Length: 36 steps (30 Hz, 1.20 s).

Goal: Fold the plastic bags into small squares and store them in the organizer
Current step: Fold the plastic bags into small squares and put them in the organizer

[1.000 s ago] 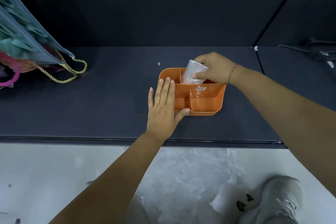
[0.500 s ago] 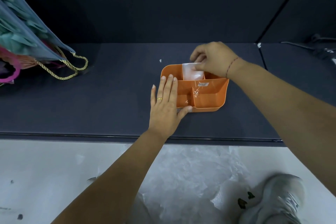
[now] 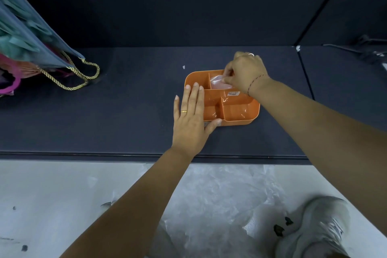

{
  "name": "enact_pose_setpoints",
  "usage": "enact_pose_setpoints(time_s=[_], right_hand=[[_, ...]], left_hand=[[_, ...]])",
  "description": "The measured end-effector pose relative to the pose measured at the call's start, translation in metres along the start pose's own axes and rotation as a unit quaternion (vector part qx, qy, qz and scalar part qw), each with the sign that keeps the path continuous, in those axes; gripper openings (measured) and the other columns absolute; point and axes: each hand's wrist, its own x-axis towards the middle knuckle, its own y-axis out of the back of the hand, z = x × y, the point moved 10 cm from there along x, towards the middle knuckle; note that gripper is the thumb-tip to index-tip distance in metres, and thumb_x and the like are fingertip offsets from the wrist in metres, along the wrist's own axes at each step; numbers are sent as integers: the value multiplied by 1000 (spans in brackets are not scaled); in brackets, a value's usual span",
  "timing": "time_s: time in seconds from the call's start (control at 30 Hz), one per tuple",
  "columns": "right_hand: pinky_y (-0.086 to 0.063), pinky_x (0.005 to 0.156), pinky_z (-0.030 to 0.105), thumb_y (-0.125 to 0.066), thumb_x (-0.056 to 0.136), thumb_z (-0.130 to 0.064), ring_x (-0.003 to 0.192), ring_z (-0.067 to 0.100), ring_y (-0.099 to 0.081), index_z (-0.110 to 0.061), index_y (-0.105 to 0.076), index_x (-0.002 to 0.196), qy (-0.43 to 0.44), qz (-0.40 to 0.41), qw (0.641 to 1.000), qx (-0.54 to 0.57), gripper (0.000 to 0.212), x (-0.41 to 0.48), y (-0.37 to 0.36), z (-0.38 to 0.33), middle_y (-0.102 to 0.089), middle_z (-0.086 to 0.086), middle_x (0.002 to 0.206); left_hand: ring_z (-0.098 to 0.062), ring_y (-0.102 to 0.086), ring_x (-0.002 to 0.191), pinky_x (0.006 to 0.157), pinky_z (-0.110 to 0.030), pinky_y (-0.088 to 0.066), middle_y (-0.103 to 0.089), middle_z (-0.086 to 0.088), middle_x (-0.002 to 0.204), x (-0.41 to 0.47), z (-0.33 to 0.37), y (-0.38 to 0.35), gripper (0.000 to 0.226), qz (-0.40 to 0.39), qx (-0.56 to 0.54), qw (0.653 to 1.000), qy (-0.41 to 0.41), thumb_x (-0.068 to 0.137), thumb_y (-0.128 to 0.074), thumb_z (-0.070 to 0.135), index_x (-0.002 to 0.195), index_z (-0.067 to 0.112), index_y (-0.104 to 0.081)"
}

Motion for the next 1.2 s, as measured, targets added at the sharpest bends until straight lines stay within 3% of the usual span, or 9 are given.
enact_pose_setpoints(time_s=[0.33, 0.47, 0.63, 0.73, 0.8, 0.9, 1.0, 1.1, 1.2], right_hand=[[-44, 95, 31, -69, 87, -33, 94, 16, -56, -21, -70, 94, -49, 98, 987, 117, 14, -9, 2, 15, -56, -1, 101], [-39, 72, 8, -68, 88, -28, 72, 1, -49, -18, -67, 93, -93, 145, 947, 272, 11, -54, 9, 26, -48, -10, 90], [-38, 64, 15, -60, 94, -29, 67, 1, -49, -18, -57, 75, -216, 204, 882, 365, 22, -182, -21, 47, -54, -6, 73], [-45, 70, 31, -62, 90, -40, 70, 5, -50, -20, -58, 77, -357, 179, 846, 354, 25, -266, -71, 67, -53, -2, 79], [-50, 86, 43, -63, 78, -59, 91, 16, -55, -20, -63, 101, -414, 112, 845, 319, 45, -298, -107, 69, -54, 1, 105], [-48, 95, 38, -70, 74, -58, 106, 16, -52, -21, -51, 128, -400, -12, 865, 303, 68, -306, -146, 60, -49, -1, 127], [-40, 73, 22, -63, 89, -35, 79, 12, -52, -19, -66, 98, -366, -85, 890, 259, 19, -292, -156, 58, -66, 0, 104], [-37, 62, 22, -65, 90, -29, 60, 14, -48, -4, -67, 78, -385, -54, 853, 347, 28, -283, -153, 69, -58, 2, 66], [-33, 50, 13, -70, 87, -26, 46, 5, -37, 8, -59, 70, -389, -62, 784, 480, 40, -269, -143, 70, -45, -2, 55]], left_hand=[[-30, -18, 150, 121, -46, -13, -24, -11, 161, -56, 24, -15, 68, -1, 75, 987, -142, 100, -29, 53, 154, 12, -21], [-31, -18, 149, 121, -45, -17, -24, -13, 160, -52, 21, -19, 68, -7, 66, 986, -155, 100, -34, 49, 154, 11, -21], [-32, -14, 150, 122, -44, -18, -19, -14, 162, -29, 16, -30, 72, -34, 52, 989, -137, 98, -38, 47, 155, 10, -15], [-31, -9, 151, 122, -41, -13, -13, -13, 163, -11, 10, -35, 76, -56, 61, 990, -113, 98, -38, 47, 156, 7, -8], [-30, -6, 151, 122, -40, -10, -8, -12, 164, 1, 6, -37, 78, -70, 64, 991, -97, 99, -38, 48, 156, 7, -4], [-29, 1, 152, 122, -38, -4, -3, -10, 165, 19, 3, -40, 78, -92, 39, 992, -82, 101, -41, 47, 156, 8, -3], [-27, 6, 152, 122, -38, 1, 2, -8, 165, 39, 1, -41, 79, -107, 29, 991, -70, 101, -41, 47, 156, 9, 0], [-26, 11, 151, 122, -38, 5, 8, -8, 165, 63, -4, -45, 80, -126, 44, 989, -67, 102, -37, 49, 156, 9, 6], [-24, 14, 151, 122, -39, 8, 12, -6, 164, 88, -9, -47, 80, -140, 46, 987, -70, 101, -35, 51, 155, 11, 9]])
